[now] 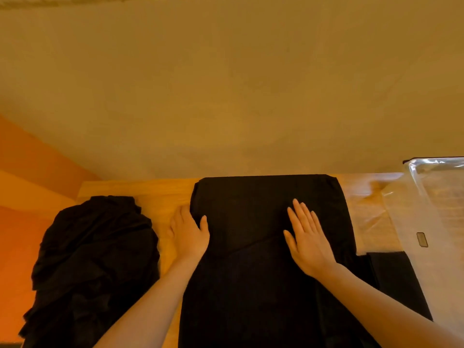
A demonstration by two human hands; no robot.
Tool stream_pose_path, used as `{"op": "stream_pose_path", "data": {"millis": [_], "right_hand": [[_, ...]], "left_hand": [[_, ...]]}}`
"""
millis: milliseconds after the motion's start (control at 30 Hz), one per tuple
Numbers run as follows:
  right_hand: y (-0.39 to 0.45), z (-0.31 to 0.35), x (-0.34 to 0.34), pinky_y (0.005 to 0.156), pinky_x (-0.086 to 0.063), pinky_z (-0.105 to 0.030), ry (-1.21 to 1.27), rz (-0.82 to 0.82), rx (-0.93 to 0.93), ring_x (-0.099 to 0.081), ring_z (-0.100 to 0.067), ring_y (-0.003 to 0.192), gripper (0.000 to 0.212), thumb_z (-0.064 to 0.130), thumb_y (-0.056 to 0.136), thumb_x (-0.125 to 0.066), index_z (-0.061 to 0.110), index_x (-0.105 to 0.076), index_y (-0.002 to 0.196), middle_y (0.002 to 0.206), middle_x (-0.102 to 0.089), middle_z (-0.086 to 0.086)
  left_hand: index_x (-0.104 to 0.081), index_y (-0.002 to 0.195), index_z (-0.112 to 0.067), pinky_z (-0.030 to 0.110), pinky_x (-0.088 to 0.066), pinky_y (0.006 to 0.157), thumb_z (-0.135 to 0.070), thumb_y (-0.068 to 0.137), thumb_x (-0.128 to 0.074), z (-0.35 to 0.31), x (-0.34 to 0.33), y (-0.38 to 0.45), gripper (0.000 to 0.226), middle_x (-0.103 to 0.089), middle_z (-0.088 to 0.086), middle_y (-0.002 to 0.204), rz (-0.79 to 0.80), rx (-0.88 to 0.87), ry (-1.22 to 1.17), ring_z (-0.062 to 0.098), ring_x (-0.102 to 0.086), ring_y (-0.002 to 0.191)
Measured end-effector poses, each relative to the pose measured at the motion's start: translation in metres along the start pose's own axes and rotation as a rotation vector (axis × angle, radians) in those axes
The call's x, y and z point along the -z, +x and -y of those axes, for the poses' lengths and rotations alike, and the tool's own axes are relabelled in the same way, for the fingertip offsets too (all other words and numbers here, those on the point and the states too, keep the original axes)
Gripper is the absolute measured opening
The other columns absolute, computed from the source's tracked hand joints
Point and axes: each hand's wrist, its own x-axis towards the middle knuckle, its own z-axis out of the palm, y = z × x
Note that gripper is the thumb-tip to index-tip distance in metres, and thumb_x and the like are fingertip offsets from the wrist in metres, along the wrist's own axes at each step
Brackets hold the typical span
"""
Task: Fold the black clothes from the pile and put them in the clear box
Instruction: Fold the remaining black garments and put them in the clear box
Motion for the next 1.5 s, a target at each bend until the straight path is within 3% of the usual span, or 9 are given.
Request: {"op": "stream_pose_path", "data": {"millis": [267, 367, 533, 633, 767, 967, 1133, 1333, 1500], "right_hand": [[0.018, 0.031, -0.030, 0.118, 0.005, -0.035, -0.116, 0.023, 0.050, 0.000, -0.016, 0.148, 0.058, 0.048, 0.102, -0.017, 0.020, -0.014, 0.152, 0.160, -0.007, 0.002], [0.017, 0.027, -0.027, 0.118, 0.001, -0.038, -0.095, 0.011, 0.092, 0.000, -0.015, 0.148, 0.057, 0.049, 0.102, -0.016, 0.021, -0.014, 0.152, 0.160, -0.007, 0.003], [0.018, 0.028, -0.026, 0.118, 0.000, -0.038, -0.057, 0.009, 0.094, 0.000, -0.014, 0.148, 0.057, 0.048, 0.101, -0.020, 0.022, -0.015, 0.152, 0.160, -0.007, 0.004], [0.018, 0.027, -0.026, 0.118, -0.001, -0.038, -0.047, 0.009, 0.095, 0.001, -0.013, 0.148, 0.058, 0.049, 0.101, -0.020, 0.023, -0.014, 0.152, 0.160, -0.007, 0.004], [0.016, 0.027, -0.025, 0.119, 0.000, -0.038, -0.040, 0.012, 0.099, 0.002, -0.012, 0.148, 0.057, 0.049, 0.101, -0.020, 0.024, -0.012, 0.152, 0.160, -0.006, 0.005], [0.017, 0.027, -0.025, 0.119, 0.001, -0.038, -0.025, 0.001, 0.100, 0.002, -0.012, 0.148, 0.057, 0.048, 0.101, -0.022, 0.023, -0.014, 0.152, 0.160, -0.008, 0.005], [0.017, 0.027, -0.025, 0.119, 0.001, -0.037, -0.042, -0.005, 0.098, 0.003, -0.012, 0.148, 0.058, 0.048, 0.100, -0.023, 0.023, -0.014, 0.152, 0.160, -0.007, 0.005], [0.016, 0.027, -0.025, 0.119, 0.000, -0.037, -0.042, -0.005, 0.095, 0.002, -0.012, 0.148, 0.058, 0.049, 0.100, -0.021, 0.024, -0.013, 0.152, 0.160, -0.007, 0.005], [0.017, 0.028, -0.024, 0.119, 0.001, -0.037, -0.049, -0.004, 0.094, 0.001, -0.012, 0.148, 0.058, 0.049, 0.100, -0.020, 0.024, -0.013, 0.151, 0.160, -0.007, 0.006]], "left_hand": [[-0.060, 0.097, -0.009, 0.043, -0.037, 0.101, -0.025, 0.094, -0.058, -0.048, 0.018, 0.085, 0.016, -0.061, 0.011, 0.104, 0.186, 0.396, -0.181, 0.033, -0.057, 0.106], [-0.053, 0.070, -0.017, 0.046, -0.046, 0.096, -0.017, 0.092, -0.058, -0.044, 0.018, 0.097, 0.022, -0.060, 0.009, 0.092, 0.225, 0.448, -0.343, 0.029, -0.058, 0.095], [-0.060, 0.089, -0.010, 0.031, -0.047, 0.072, -0.011, 0.088, -0.065, -0.038, 0.035, 0.105, 0.006, -0.059, 0.006, 0.089, 0.234, 0.489, -0.615, 0.018, -0.055, 0.080], [-0.061, 0.105, -0.007, 0.030, -0.051, 0.073, -0.010, 0.086, -0.069, -0.028, 0.042, 0.110, 0.021, -0.064, 0.008, 0.101, 0.346, 0.563, -0.728, 0.021, -0.062, 0.093], [-0.061, 0.108, -0.006, 0.022, -0.042, 0.056, -0.011, 0.088, -0.067, -0.016, 0.047, 0.116, 0.022, -0.065, 0.007, 0.095, 0.295, 0.630, -0.812, 0.014, -0.059, 0.074], [-0.061, 0.093, -0.012, 0.035, -0.050, 0.083, -0.019, 0.090, -0.064, -0.016, 0.042, 0.116, 0.008, -0.067, 0.007, 0.098, 0.113, 0.539, -0.589, 0.021, -0.065, 0.092], [-0.062, 0.083, -0.013, 0.032, -0.048, 0.076, -0.024, 0.090, -0.066, -0.028, 0.036, 0.108, 0.013, -0.060, 0.001, 0.087, 0.178, 0.298, -0.302, 0.018, -0.056, 0.086], [-0.051, 0.067, -0.016, 0.029, -0.041, 0.066, -0.017, 0.094, -0.060, -0.028, 0.037, 0.121, 0.029, -0.047, -0.003, 0.069, 0.142, 0.431, -0.446, 0.010, -0.043, 0.061], [-0.056, 0.092, -0.010, 0.029, -0.039, 0.071, -0.017, 0.100, -0.049, -0.022, 0.044, 0.120, 0.012, -0.050, -0.003, 0.079, 0.163, 0.175, -0.249, 0.014, -0.049, 0.078]]}}
